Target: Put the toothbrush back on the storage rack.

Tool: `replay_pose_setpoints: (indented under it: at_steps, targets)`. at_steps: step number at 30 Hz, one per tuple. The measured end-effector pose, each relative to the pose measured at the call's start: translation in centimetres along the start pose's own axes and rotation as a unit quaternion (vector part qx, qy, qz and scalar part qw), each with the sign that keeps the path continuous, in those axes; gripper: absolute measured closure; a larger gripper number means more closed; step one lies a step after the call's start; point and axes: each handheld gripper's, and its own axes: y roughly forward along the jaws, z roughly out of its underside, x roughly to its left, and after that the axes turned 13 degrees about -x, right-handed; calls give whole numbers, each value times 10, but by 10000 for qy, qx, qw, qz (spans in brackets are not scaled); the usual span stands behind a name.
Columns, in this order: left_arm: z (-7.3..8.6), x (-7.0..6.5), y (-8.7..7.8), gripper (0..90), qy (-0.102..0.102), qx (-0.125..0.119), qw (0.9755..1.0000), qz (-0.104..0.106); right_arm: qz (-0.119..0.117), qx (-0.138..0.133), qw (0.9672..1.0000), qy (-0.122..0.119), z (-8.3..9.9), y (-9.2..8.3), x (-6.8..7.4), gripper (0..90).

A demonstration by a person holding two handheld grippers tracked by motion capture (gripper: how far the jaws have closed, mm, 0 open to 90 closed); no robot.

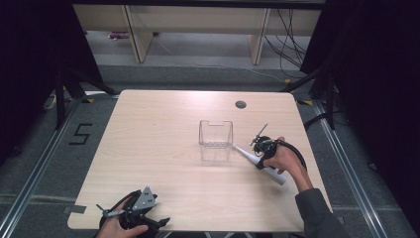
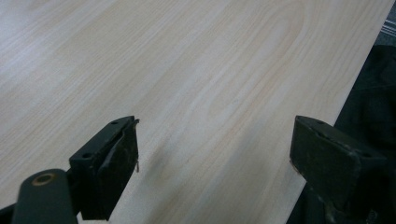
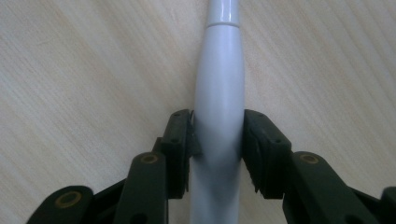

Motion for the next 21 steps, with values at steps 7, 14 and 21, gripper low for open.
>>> replay_pose_setpoints:
  at_steps: [7, 14, 21]
  targets:
    - [0, 0, 0, 148, -16, -7, 10000, 2, -57, 174, 9998, -68, -4, 4, -1, 655]
    - [0, 0, 0, 148, -9, -14, 10000, -2, -40, 369, 9992, -172, -9, 5, 1, 659]
    - [0, -1, 0, 148, 11, 8, 10000, 12, -191, 524, 9983, -153, -13, 8, -4, 659]
